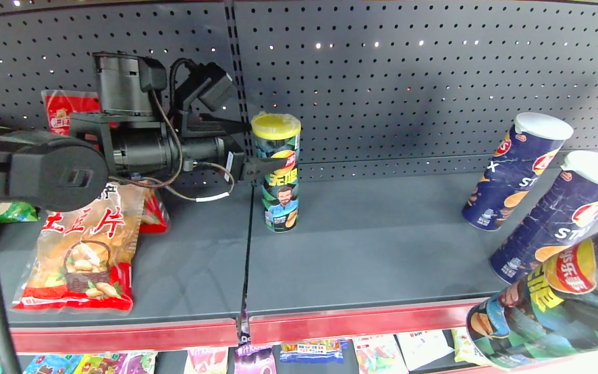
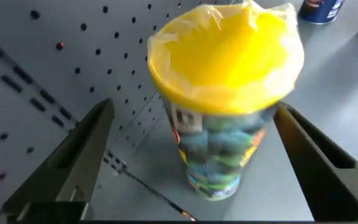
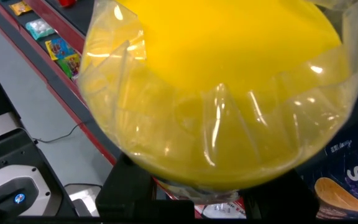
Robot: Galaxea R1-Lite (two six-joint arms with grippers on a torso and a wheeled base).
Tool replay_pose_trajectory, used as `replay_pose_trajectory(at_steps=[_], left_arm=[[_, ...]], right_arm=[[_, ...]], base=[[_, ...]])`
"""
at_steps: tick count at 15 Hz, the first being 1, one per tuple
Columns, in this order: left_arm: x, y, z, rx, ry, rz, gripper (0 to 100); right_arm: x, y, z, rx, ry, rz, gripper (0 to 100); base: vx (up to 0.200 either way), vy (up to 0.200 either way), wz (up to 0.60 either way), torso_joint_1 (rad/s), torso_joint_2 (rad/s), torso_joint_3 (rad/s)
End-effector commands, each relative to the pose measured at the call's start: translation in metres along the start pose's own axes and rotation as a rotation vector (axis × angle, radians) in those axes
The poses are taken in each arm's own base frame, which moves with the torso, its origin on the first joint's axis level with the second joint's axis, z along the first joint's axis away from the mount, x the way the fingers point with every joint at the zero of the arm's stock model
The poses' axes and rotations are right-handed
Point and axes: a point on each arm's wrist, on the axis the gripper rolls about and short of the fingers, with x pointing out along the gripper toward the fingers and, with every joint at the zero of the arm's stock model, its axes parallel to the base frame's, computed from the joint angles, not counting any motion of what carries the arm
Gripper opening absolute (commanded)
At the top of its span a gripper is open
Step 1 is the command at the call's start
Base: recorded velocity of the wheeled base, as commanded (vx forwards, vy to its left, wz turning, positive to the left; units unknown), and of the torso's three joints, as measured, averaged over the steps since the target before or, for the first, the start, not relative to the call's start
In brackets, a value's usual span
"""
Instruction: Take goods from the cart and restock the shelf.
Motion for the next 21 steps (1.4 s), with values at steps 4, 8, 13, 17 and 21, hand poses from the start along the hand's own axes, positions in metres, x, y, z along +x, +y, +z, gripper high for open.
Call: replay_pose_trajectory(at_steps=[4,8,13,17,21], left_arm=[[0.018,0.000,-0.007,-0.003,0.010,-0.025,100],[0.031,-0.003,-0.005,0.022,-0.002,-0.045,100],[0.035,-0.006,-0.006,0.024,0.002,-0.052,100],[0.037,-0.016,-0.004,0.028,-0.003,-0.079,0],[0.027,-0.036,0.017,0.024,-0.048,-0.125,0]], right_arm=[[0.001,0.000,-0.001,0.003,0.005,0.002,0],[0.002,0.000,-0.002,0.018,0.010,0.003,0],[0.002,0.000,-0.002,0.022,0.012,0.003,0],[0.002,0.000,-0.002,0.022,0.013,0.004,0],[0.002,0.000,-0.002,0.024,0.012,0.002,0]], base=[[0.000,0.000,0.00,0.000,0.00,0.000],[0.000,0.000,0.00,0.000,0.00,0.000],[0.000,0.000,0.00,0.000,0.00,0.000],[0.000,0.000,0.00,0.000,0.00,0.000],[0.000,0.000,0.00,0.000,0.00,0.000]])
